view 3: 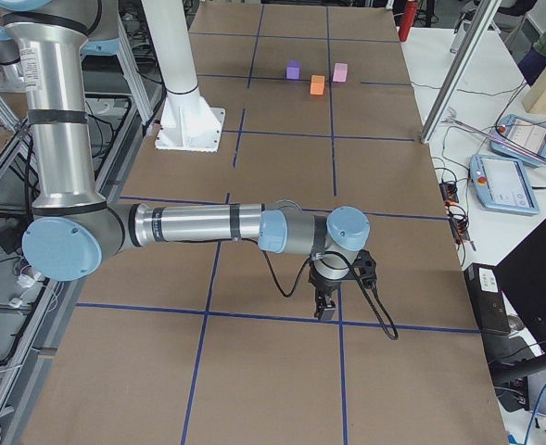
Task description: Arrange blocks in a line
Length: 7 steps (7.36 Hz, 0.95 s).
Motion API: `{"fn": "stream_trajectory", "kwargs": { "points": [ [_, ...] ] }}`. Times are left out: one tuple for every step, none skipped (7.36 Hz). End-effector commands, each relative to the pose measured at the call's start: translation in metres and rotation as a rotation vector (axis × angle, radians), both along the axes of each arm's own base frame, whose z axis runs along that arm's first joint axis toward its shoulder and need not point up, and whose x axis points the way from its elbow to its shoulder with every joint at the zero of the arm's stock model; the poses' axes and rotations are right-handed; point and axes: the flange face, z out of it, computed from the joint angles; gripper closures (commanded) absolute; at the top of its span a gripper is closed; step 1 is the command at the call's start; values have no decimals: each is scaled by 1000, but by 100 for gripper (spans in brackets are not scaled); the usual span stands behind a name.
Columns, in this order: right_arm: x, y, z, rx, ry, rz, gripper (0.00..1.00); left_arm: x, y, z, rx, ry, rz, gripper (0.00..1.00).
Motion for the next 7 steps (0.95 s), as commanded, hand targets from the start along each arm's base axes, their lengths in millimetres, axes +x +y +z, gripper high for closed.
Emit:
{"fn": "stream_trajectory", "kwargs": {
  "points": [
    [0,0,0,0,0,0,0,-8,2,5,13,-3,8,0],
    [0,0,0,0,0,0,0,-30,4,8,11,-11,-41,0],
    [0,0,0,0,0,0,0,-35,4,8,12,-13,-53,0],
    [0,0,0,0,0,0,0,-40,4,5,15,-16,-67,0],
    [0,0,0,0,0,0,0,-41,-4,-7,26,-17,-79,0],
    [0,0,0,0,0,0,0,-41,-21,-25,40,-13,-102,0],
    [0,0,0,0,0,0,0,-39,-46,-51,20,-27,-169,0]
  ]
}}
